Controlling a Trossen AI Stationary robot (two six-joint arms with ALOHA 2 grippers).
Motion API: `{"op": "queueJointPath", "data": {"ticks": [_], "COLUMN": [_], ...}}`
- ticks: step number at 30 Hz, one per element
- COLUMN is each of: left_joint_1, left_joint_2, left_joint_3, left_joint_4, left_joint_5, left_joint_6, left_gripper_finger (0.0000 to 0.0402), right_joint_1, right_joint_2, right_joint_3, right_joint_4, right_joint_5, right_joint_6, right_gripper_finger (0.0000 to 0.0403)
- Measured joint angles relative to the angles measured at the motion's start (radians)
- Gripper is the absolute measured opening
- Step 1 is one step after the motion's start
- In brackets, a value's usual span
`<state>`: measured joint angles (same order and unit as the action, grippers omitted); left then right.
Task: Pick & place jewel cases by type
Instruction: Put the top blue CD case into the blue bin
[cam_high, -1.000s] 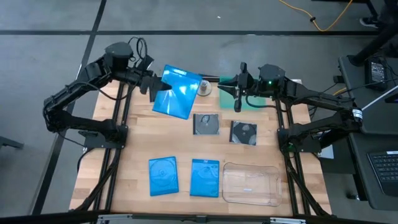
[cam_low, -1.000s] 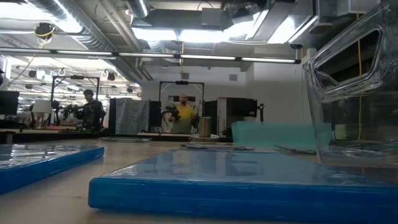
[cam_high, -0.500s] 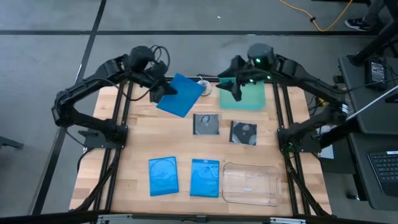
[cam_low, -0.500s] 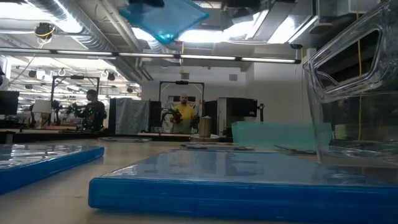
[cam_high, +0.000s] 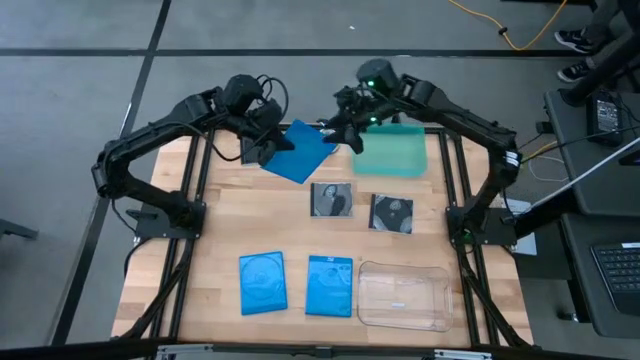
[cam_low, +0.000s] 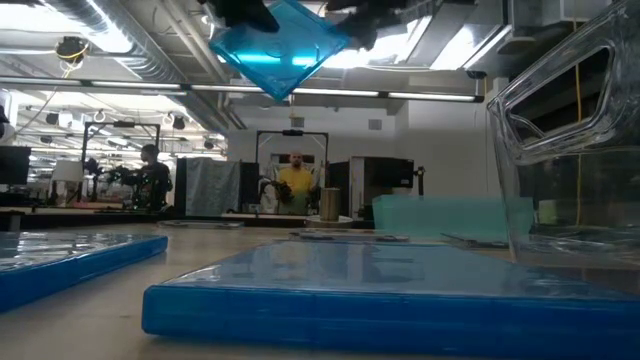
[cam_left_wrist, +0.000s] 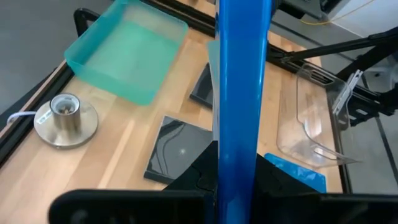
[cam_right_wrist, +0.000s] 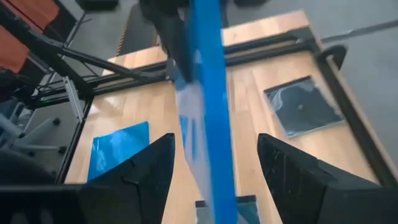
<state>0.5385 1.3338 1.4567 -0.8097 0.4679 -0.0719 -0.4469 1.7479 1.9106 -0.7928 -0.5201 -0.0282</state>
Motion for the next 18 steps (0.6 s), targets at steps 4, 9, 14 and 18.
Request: {"op": "queueJointPath", "data": {"ticks": [4,9,14,18], "left_joint_1": [0.0,0.0,0.0,0.0], "left_joint_2": [0.0,0.0,0.0,0.0], "left_joint_3": [0.0,0.0,0.0,0.0], "left_joint_4": [0.0,0.02,0.026,0.026], "left_joint_5": [0.001,0.008,0.009,0.008], "left_joint_6": [0.0,0.0,0.0,0.014], "left_gripper_finger": [0.0024,0.0024,0.0028,0.0035], "right_joint_1": [0.0,0.0,0.0,-0.005], "right_joint_2": [0.043,0.075,0.078,0.078], "right_joint_3": [0.0,0.0,0.0,0.0], "right_joint_4": [0.026,0.042,0.05,0.075], "right_joint_5": [-0.033,-0.087,-0.122,-0.157], "right_joint_6": [-0.001,-0.002,-0.004,-0.003], "right_gripper_finger": [0.0232,0.0227,0.0171,0.0088]}}
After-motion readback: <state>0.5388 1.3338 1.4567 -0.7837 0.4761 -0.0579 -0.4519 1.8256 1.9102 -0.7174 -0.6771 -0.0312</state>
